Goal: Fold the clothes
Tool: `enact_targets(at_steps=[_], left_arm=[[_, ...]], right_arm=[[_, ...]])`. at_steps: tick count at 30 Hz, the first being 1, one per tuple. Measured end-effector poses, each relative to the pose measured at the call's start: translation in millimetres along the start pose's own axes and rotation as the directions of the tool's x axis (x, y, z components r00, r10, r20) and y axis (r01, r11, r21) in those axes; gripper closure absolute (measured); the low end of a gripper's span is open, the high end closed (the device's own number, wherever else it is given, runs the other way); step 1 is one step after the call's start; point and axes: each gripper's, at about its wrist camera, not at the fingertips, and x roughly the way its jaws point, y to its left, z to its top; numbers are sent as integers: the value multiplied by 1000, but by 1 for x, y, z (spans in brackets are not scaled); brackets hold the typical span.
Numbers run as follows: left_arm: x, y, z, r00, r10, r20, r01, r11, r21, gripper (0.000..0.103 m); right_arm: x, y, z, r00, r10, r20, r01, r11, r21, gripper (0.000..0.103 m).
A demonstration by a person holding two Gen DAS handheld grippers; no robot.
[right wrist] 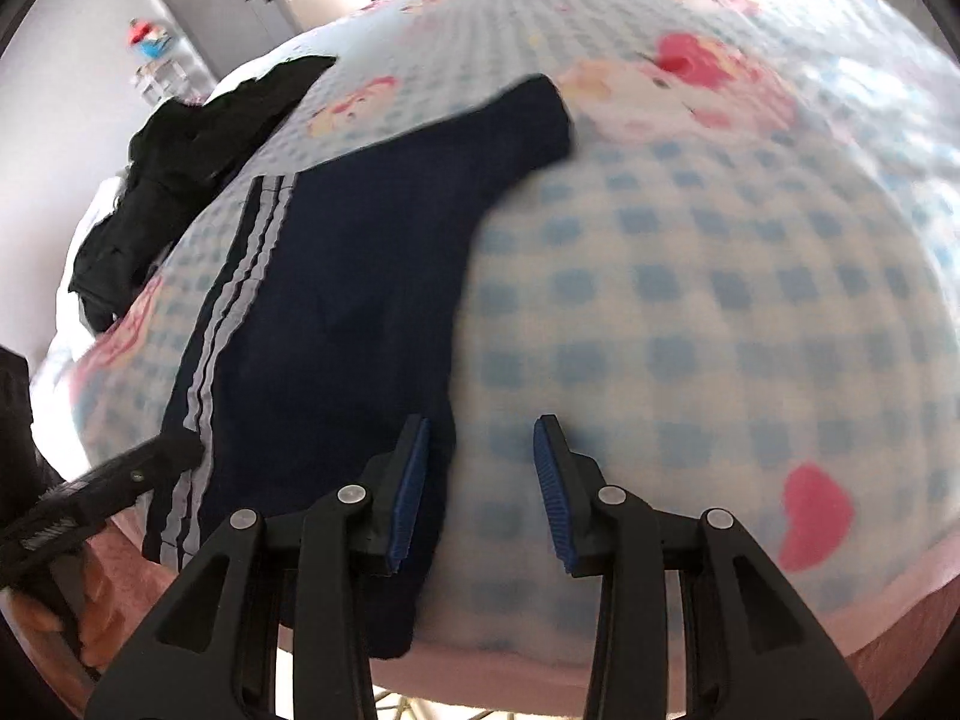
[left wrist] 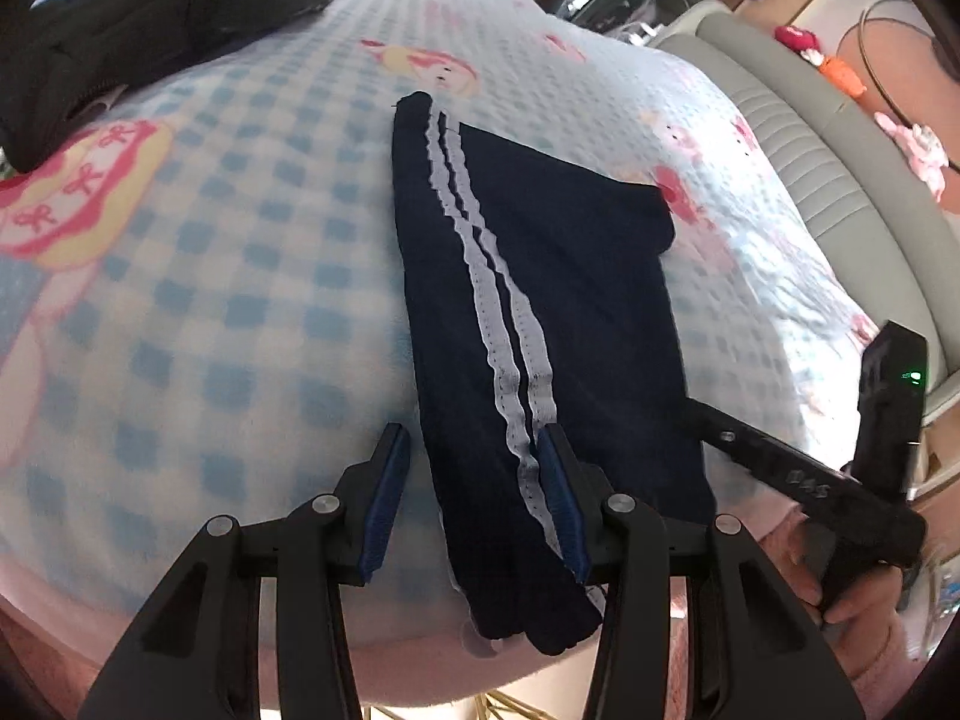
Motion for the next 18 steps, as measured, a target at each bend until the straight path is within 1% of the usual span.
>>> enact_targets(at_steps=[3, 5, 8, 11, 12, 14, 15, 18], left_arm=[[3, -3, -3, 1000, 29, 6, -29, 999, 21, 58], [0, -4, -3, 1000, 17, 14, -17, 1000, 13, 58], [-11, -4, -5, 999, -27, 40, 27, 1000, 0, 57], [-22, -3, -12, 996, -72, 61, 72, 997, 2, 56], [-21, -2, -13, 996, -65, 55, 65, 998, 5, 56], [-12, 0, -15, 999, -22, 29, 21, 1000, 10, 56], [-8, 3, -15, 1000, -11, 16, 11, 1000, 0, 56], [-11, 12, -12, 999, -41, 20, 42, 998, -49, 56]], right_arm=[[-11, -3, -6, 998, -42, 40, 41, 998, 38, 67], [-20, 0, -11, 996, -56, 72, 53, 997, 51, 66], [-26, 9, -12, 996, -16, 93, 14, 999, 31, 66], [-24, 19, -12, 996, 24, 81, -24, 1000, -6, 66], [-21, 23, -14, 998, 15, 66, -13, 1000, -26, 66], [-17, 27, -18, 998, -42, 53, 44, 998, -41, 66], [-16, 27, -20, 997, -62, 50, 64, 997, -41, 66], [-20, 21, -24, 998, -51, 40, 52, 998, -17, 66]])
